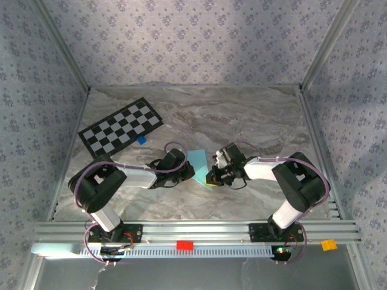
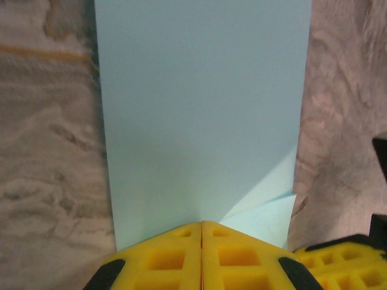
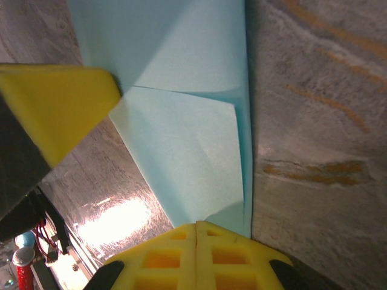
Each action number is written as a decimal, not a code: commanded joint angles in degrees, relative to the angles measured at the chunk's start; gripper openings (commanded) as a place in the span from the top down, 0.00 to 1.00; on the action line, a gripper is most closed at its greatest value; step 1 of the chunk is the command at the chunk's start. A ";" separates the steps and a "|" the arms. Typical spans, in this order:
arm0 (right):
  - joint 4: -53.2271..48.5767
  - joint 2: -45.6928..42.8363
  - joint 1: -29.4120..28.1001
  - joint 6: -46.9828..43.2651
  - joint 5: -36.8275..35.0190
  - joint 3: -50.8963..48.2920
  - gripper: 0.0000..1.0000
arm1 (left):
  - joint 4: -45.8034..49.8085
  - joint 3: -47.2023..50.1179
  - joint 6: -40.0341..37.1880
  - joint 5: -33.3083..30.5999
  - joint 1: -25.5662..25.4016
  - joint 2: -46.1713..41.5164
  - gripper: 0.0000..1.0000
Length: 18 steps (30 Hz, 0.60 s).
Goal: Fold a paper plane with a square sheet of paper (pick it up from the middle)
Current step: Third fold the triangle at the center of the table.
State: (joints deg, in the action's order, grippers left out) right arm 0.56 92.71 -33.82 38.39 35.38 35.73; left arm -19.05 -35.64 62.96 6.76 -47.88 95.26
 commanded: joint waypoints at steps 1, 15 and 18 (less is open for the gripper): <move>-6.13 0.24 0.16 0.11 -2.92 -1.43 1.00 | -1.17 2.38 2.17 -1.41 -0.03 2.55 0.94; -11.67 0.02 -4.91 -6.81 1.76 10.82 0.98 | 3.74 0.52 0.10 -0.61 -0.12 2.78 0.97; -11.47 3.53 -5.96 -5.52 -1.82 12.38 0.98 | 4.06 0.31 0.13 -0.61 -0.19 2.58 0.97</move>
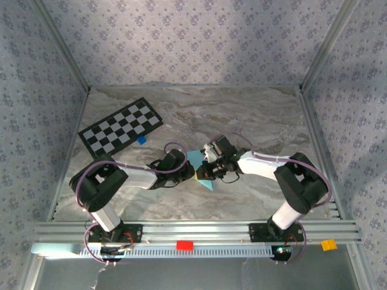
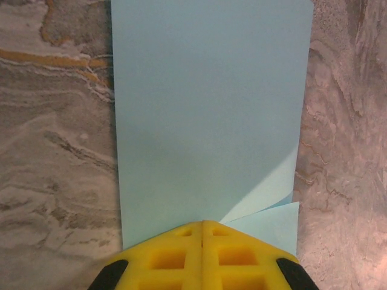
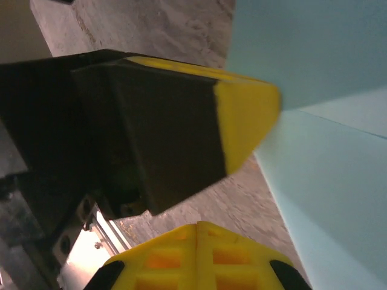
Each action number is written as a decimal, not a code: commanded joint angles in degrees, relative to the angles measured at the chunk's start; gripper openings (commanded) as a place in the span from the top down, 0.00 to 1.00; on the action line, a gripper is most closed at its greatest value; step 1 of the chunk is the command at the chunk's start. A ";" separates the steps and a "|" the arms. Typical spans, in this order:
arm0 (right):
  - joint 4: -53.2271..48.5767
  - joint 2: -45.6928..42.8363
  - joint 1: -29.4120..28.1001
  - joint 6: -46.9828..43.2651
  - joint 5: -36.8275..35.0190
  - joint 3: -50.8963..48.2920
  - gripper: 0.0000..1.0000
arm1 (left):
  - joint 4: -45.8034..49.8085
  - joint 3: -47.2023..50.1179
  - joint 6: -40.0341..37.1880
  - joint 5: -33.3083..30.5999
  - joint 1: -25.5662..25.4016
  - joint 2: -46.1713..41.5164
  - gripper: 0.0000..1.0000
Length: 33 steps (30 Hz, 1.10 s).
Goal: Fold a paper plane with a square sheet of paper (pick it up from the middle)
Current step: Third fold the triangle at the center of the table.
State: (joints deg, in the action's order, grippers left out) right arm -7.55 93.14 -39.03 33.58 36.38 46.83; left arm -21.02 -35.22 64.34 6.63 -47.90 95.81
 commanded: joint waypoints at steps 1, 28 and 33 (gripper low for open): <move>-3.25 4.33 -0.72 -0.30 -3.68 1.57 0.98 | 5.99 -0.11 -1.24 -0.47 -0.10 1.97 0.97; 2.39 6.83 1.86 1.41 0.38 -1.07 0.95 | 7.10 0.07 -1.81 -1.07 -0.01 2.07 0.98; 1.68 5.82 2.70 0.47 -0.45 -4.69 0.94 | 7.78 0.15 -2.05 -1.49 0.08 1.84 0.98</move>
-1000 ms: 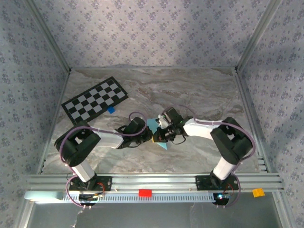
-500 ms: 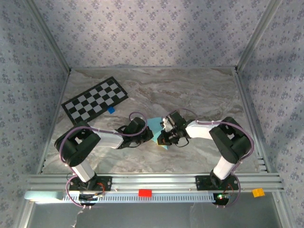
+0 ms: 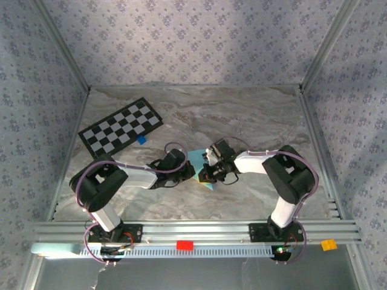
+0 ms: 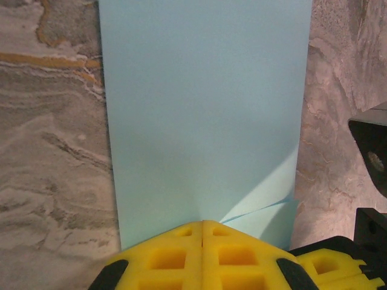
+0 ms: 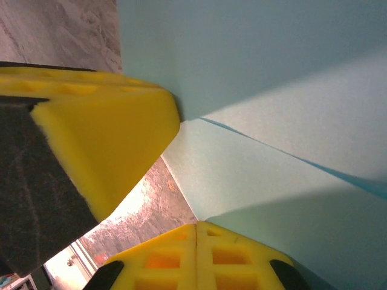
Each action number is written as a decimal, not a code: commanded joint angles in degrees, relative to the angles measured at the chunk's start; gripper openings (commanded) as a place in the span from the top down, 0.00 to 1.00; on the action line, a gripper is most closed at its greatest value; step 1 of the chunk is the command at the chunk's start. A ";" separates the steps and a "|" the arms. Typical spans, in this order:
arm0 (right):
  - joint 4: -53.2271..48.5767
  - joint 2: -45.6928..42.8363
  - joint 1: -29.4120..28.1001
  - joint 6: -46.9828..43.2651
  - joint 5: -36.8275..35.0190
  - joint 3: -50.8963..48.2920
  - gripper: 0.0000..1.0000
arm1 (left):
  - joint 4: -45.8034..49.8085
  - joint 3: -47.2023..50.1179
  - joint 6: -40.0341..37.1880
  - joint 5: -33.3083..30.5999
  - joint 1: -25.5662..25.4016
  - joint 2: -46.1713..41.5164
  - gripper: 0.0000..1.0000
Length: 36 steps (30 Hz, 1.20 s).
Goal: Fold a paper plane with a square sheet of paper (pick it up from the middle)
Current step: Third fold the triangle at the center of the table.
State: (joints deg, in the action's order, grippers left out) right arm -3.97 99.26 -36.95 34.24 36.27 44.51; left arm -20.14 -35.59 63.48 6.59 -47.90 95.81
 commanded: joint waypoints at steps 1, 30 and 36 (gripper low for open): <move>-1.74 -1.08 0.86 -0.23 -0.19 -3.41 0.94 | 6.99 0.62 -1.18 -1.49 0.03 1.75 0.98; -7.02 -16.44 6.94 -7.37 4.12 -12.01 0.90 | 7.93 0.54 -1.94 -1.28 0.68 1.75 0.98; -4.67 -16.48 5.64 -5.25 6.06 -9.92 0.89 | 8.27 0.28 -2.05 -1.27 0.70 1.83 0.98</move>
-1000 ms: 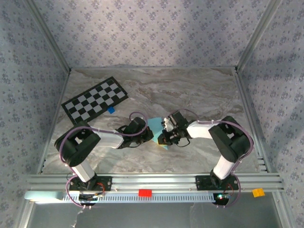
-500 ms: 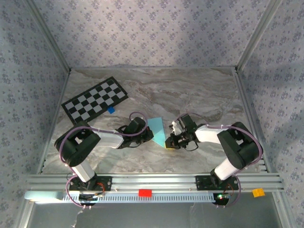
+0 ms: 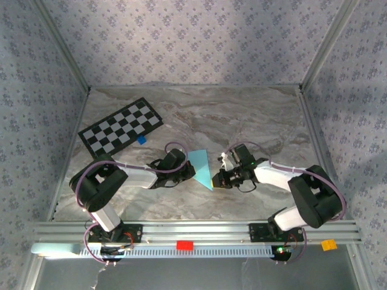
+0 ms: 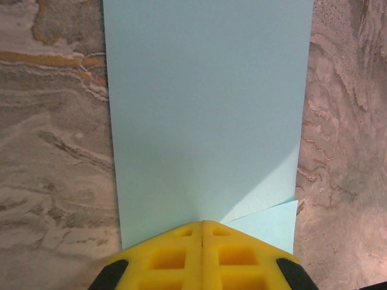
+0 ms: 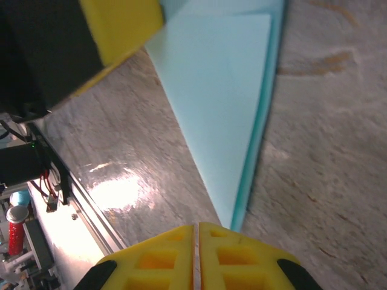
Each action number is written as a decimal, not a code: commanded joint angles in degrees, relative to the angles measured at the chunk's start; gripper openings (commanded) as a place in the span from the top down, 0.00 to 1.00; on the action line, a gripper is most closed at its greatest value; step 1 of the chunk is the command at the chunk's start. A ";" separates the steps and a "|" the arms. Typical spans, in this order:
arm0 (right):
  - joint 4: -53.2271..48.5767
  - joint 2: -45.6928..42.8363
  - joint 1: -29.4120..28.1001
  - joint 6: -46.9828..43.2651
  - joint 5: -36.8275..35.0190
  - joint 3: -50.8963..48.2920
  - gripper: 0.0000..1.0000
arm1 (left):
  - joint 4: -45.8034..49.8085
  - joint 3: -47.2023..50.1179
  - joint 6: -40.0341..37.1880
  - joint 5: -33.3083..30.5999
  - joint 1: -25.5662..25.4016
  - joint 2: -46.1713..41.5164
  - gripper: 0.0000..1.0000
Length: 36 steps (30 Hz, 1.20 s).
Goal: Fold a paper plane with a square sheet of paper (pick it up from the middle)
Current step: Third fold the triangle at the center of the table.
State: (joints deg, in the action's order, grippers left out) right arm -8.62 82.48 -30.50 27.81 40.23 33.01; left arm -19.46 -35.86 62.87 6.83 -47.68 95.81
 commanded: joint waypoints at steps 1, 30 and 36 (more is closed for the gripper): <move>-0.02 1.24 -1.35 1.27 2.21 1.97 0.88 | 7.69 0.45 -1.51 -1.56 0.47 1.79 0.98; -0.43 4.32 -1.41 5.65 -1.58 6.90 0.89 | 8.53 -1.15 -4.50 0.03 0.23 1.59 0.99; 2.77 8.41 -2.50 7.69 -0.47 8.38 0.90 | 9.02 -0.69 -4.34 -0.28 0.23 0.63 0.99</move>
State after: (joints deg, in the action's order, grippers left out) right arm -7.42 89.12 -32.45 33.65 38.52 39.90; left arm -16.47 -37.41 59.75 7.07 -47.68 95.81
